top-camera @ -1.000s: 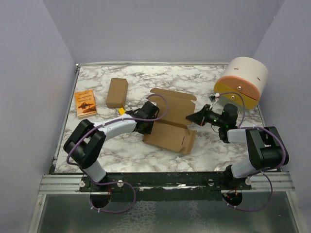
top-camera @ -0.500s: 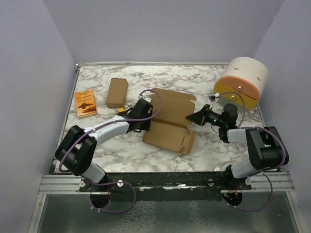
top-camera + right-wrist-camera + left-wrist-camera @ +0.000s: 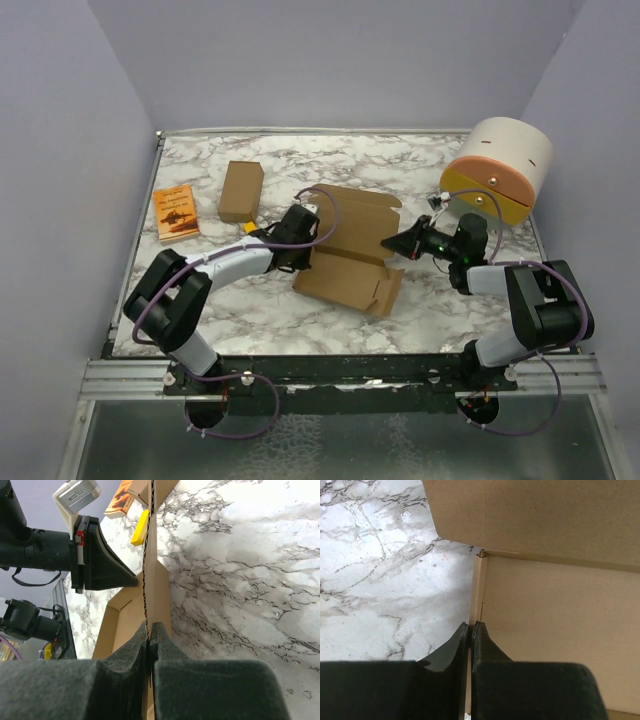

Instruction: Fold the paper box

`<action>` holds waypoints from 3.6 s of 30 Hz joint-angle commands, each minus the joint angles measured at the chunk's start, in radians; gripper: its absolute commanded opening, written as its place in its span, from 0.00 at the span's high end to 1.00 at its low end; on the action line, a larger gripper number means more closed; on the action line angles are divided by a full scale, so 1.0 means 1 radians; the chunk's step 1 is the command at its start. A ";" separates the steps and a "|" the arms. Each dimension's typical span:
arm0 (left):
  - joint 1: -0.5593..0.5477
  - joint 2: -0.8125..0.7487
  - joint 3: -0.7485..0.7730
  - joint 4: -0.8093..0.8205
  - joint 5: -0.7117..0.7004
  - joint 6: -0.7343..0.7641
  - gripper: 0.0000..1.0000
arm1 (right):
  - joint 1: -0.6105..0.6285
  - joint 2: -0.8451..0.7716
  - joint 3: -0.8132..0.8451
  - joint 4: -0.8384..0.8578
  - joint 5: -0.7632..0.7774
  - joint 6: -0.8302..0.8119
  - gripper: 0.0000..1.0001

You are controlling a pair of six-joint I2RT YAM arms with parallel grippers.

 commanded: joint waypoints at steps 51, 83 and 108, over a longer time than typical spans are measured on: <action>0.441 -0.591 -0.607 1.229 0.655 -0.080 0.12 | -0.003 -0.028 0.541 -0.756 -0.490 -0.641 0.99; 0.427 -0.250 -0.594 2.001 0.983 -0.339 1.00 | -0.002 -0.065 0.715 -1.250 -0.569 -1.033 0.65; 0.369 -0.447 -0.666 1.566 0.772 0.054 1.00 | -0.112 0.023 0.427 -0.903 -0.123 -0.809 0.21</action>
